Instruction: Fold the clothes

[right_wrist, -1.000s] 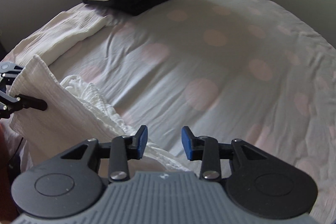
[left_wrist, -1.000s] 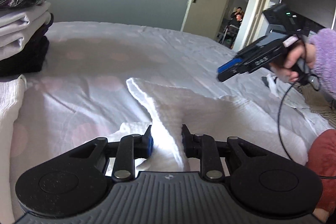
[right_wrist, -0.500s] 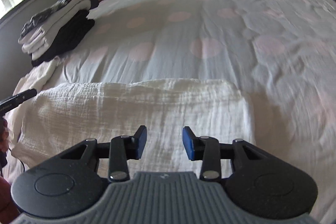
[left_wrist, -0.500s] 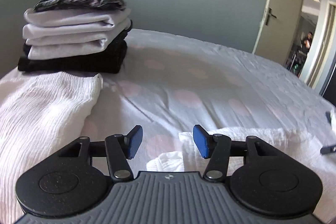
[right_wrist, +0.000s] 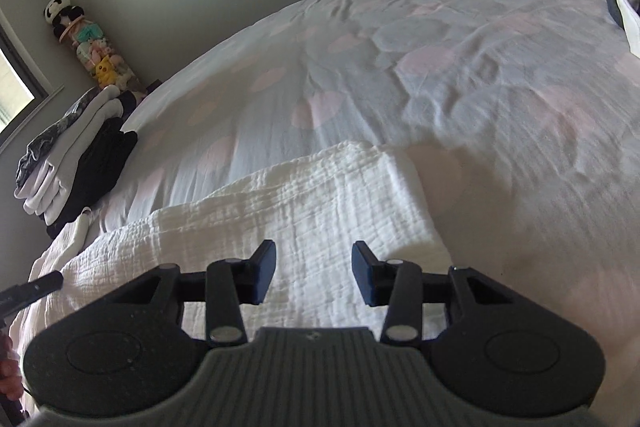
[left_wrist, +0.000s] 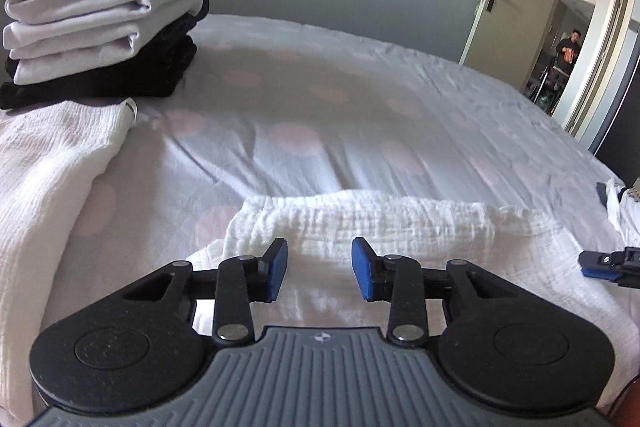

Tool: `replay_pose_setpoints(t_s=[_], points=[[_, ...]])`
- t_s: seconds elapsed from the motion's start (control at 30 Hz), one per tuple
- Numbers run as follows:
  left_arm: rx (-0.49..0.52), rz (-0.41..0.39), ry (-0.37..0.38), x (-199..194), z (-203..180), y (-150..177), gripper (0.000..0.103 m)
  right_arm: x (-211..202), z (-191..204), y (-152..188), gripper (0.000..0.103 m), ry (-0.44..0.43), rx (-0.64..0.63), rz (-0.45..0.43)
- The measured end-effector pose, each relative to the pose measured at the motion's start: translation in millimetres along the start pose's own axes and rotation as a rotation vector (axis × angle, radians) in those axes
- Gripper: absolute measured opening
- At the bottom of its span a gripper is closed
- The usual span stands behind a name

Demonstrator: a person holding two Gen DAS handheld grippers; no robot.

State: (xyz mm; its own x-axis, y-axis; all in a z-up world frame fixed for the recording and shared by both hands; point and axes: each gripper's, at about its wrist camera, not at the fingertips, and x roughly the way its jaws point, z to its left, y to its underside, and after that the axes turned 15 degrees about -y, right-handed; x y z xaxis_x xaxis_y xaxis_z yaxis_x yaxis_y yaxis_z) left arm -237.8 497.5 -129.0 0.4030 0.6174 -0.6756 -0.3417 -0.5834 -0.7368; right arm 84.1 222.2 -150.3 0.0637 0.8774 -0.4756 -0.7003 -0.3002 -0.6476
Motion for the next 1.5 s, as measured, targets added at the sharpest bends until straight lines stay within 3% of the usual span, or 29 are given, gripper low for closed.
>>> replay_pose_setpoints(t_s=[0.2,0.27,0.37,0.5,0.73,0.83,0.9,1.1,1.23,1.5], points=[[-0.002,0.080,-0.048,34.4,6.4,16.0,0.024,4.1,-11.6,-9.5,0.046,0.079,-0.035,-0.068],[0.024,0.072,-0.058,34.3,4.7,20.0,0.023,6.0,-17.5,-12.4,0.047,0.124,-0.041,-0.078],[0.037,0.071,-0.069,33.5,2.6,19.8,0.023,8.4,-30.8,-14.5,0.056,0.129,0.011,-0.071],[0.024,0.075,-0.073,32.4,2.7,19.1,0.023,12.9,-36.8,-14.9,0.059,0.132,0.030,-0.045],[0.021,0.079,-0.090,30.0,-0.9,18.7,0.023,21.3,-38.0,-10.0,0.058,0.143,0.031,0.015],[0.029,0.077,-0.095,29.7,-2.3,18.5,0.023,21.0,-36.0,-8.5,0.039,0.129,0.029,0.025],[0.024,0.075,-0.090,29.2,-0.9,18.6,0.023,19.8,-35.9,-8.1,0.021,0.100,0.047,0.026],[0.030,0.057,-0.082,22.6,0.2,15.9,0.023,8.4,-22.5,-14.2,0.014,0.062,0.063,-0.006],[0.020,0.031,-0.080,11.8,2.3,12.5,0.023,-4.5,10.0,-22.2,0.012,0.009,0.023,-0.010],[-0.152,-0.008,-0.035,-28.8,37.8,3.7,0.026,-8.0,100.5,-37.8,0.011,-0.171,0.052,-0.016]])
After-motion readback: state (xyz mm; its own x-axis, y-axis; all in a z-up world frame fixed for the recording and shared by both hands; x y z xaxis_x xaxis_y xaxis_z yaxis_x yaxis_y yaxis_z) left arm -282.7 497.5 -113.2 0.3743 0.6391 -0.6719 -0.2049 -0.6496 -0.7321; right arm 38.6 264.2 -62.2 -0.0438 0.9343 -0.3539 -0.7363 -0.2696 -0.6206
